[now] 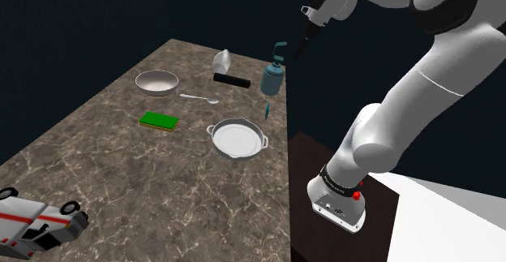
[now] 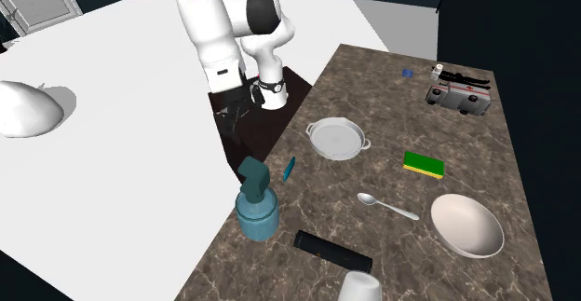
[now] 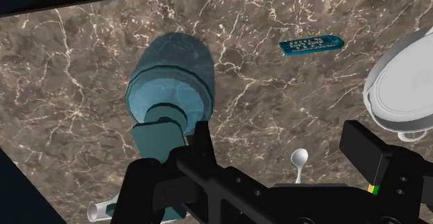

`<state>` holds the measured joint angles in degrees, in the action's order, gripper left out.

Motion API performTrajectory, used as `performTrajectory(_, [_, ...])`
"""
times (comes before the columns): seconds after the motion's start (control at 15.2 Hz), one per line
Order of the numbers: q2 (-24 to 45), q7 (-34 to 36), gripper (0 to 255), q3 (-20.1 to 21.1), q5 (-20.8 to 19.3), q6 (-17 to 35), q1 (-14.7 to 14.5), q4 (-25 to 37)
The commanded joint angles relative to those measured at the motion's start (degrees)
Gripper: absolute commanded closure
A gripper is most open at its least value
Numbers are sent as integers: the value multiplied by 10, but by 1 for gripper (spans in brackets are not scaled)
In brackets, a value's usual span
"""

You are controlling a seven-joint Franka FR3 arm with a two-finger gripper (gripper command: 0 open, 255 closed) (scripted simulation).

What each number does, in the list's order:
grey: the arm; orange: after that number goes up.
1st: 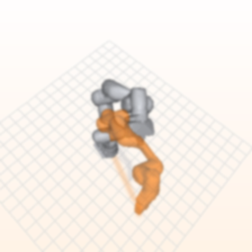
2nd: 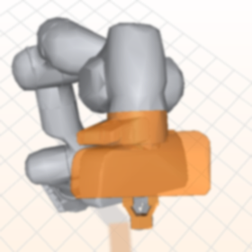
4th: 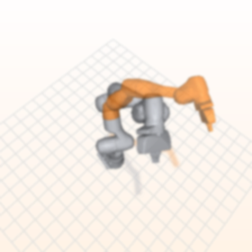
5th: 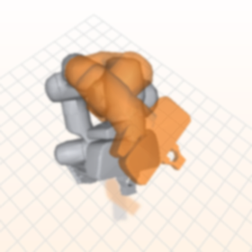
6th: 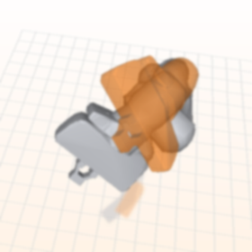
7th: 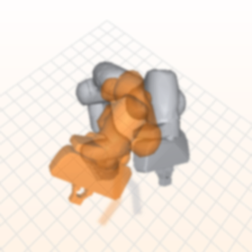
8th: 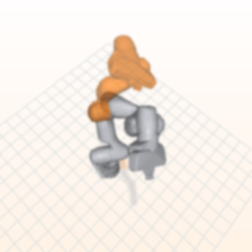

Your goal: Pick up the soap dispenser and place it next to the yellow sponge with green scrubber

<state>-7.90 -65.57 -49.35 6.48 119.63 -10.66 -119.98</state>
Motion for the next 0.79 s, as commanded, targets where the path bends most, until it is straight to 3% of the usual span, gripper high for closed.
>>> performTrajectory(0.0, [67,-84,0,-34,73,-2,-9,39])
performTrajectory(0.13, [145,-166,0,-46,157,-19,6,86])
performTrajectory(0.4, [279,-283,0,-10,283,-67,91,194])
performTrajectory(0.46, [302,-299,0,2,301,-77,112,218])
performTrajectory(0.73, [315,-307,0,13,315,-56,114,206])
